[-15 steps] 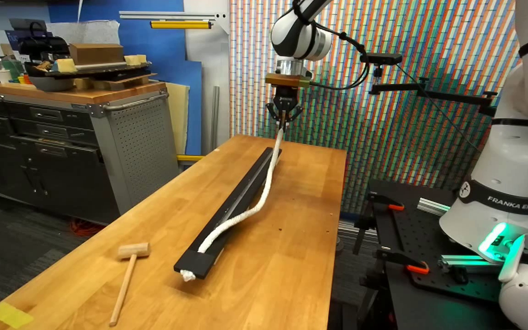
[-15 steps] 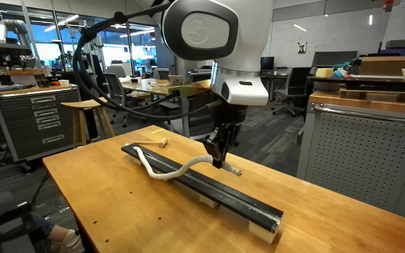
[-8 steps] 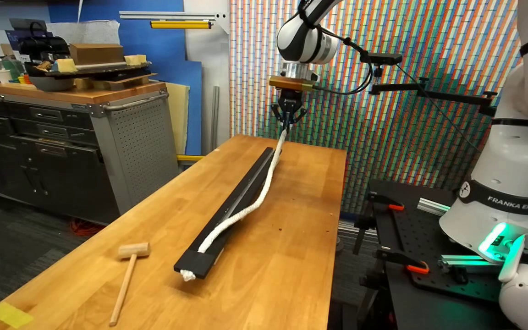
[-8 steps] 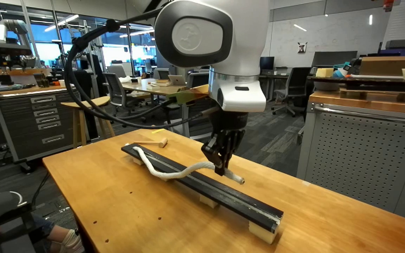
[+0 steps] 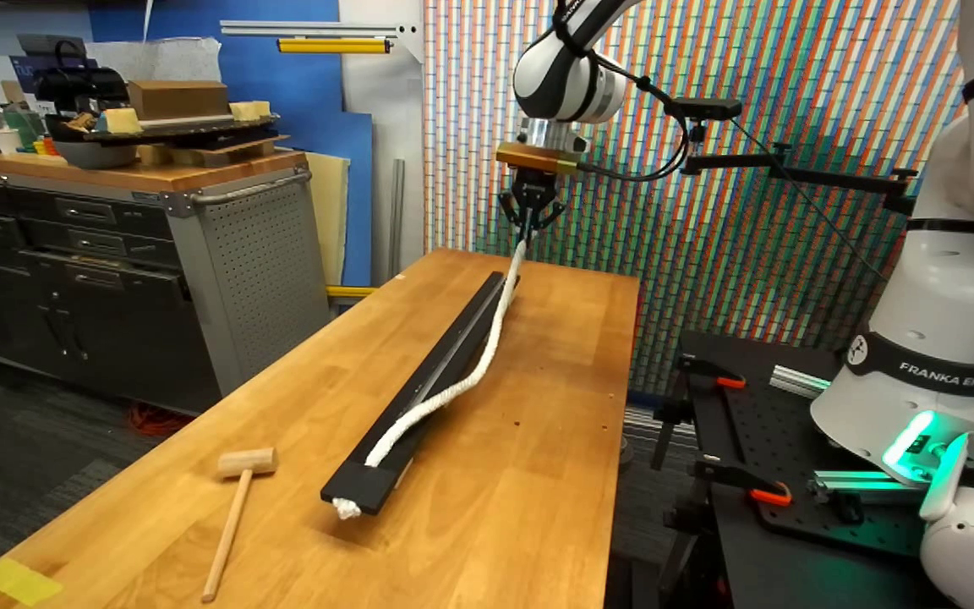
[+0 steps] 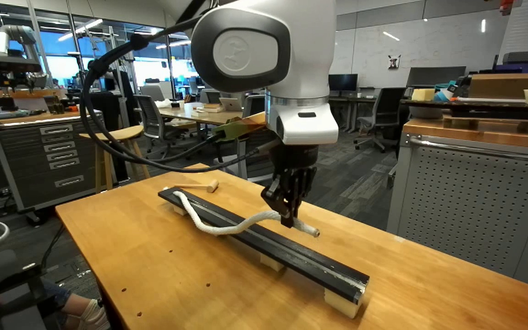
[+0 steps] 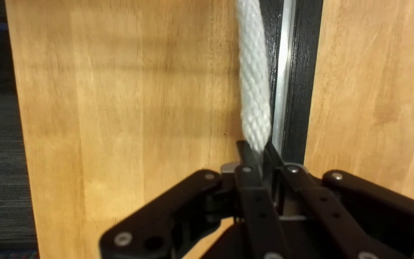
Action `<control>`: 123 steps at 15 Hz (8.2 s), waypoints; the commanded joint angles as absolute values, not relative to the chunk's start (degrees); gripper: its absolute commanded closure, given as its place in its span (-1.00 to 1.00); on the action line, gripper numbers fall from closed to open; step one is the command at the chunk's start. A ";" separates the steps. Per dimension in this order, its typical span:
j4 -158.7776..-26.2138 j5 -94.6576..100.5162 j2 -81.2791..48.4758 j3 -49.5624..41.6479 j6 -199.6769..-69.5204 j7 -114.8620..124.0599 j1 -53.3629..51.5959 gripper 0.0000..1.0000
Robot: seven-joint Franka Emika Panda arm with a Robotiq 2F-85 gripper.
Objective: Put the rope in the groove on the object
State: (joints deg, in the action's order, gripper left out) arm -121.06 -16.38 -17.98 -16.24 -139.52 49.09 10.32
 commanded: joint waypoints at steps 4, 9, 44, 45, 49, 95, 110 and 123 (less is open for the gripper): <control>-121.98 -13.92 -15.73 -15.85 -139.53 49.20 10.38 0.80; -122.46 -14.02 -15.42 -15.76 -139.81 49.09 10.38 0.95; -99.52 -10.79 -40.29 -16.97 -137.60 47.25 10.11 0.95; -99.29 -11.12 -40.64 -16.83 -137.43 47.73 10.25 0.95; -98.19 -11.90 -41.88 -17.02 -136.58 51.29 10.83 0.95; -91.12 -14.79 -46.55 -15.56 -134.64 48.98 15.53 0.17; -91.72 -11.68 -39.58 -14.88 -130.10 38.33 15.93 -1.00; -99.04 -0.84 -27.44 -14.20 -127.21 18.93 9.83 -1.00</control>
State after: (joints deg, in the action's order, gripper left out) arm -99.34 -1.05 -27.34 -14.69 -127.40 18.78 9.32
